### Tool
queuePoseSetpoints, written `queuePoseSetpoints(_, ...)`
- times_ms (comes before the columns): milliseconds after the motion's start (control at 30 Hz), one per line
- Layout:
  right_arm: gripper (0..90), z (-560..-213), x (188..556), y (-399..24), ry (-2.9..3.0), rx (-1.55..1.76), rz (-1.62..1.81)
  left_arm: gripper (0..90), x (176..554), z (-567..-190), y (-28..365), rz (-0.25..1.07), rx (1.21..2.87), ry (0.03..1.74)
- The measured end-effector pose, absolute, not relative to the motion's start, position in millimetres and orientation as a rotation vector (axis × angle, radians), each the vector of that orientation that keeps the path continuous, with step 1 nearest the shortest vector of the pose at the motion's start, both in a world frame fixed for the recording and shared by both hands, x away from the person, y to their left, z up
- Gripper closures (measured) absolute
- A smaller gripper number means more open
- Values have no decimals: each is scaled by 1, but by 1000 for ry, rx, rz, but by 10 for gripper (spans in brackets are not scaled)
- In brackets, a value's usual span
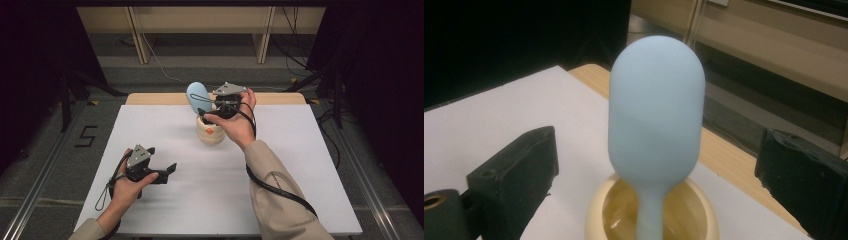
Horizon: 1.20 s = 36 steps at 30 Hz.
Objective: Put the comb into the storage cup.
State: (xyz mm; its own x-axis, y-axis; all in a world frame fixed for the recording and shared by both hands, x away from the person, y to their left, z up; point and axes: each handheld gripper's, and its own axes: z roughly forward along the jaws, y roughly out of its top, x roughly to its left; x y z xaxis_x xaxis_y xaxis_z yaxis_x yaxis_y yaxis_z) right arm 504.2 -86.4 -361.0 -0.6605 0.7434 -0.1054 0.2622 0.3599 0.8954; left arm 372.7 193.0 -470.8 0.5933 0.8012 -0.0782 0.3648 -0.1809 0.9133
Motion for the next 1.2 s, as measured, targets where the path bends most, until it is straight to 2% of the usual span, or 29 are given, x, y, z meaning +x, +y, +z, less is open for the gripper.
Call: queuePoseSetpoints(1200, 50, -385, 423, -177, 2082, 880, 1292, 5, 373, -470, 194, 536, 1772, 966)
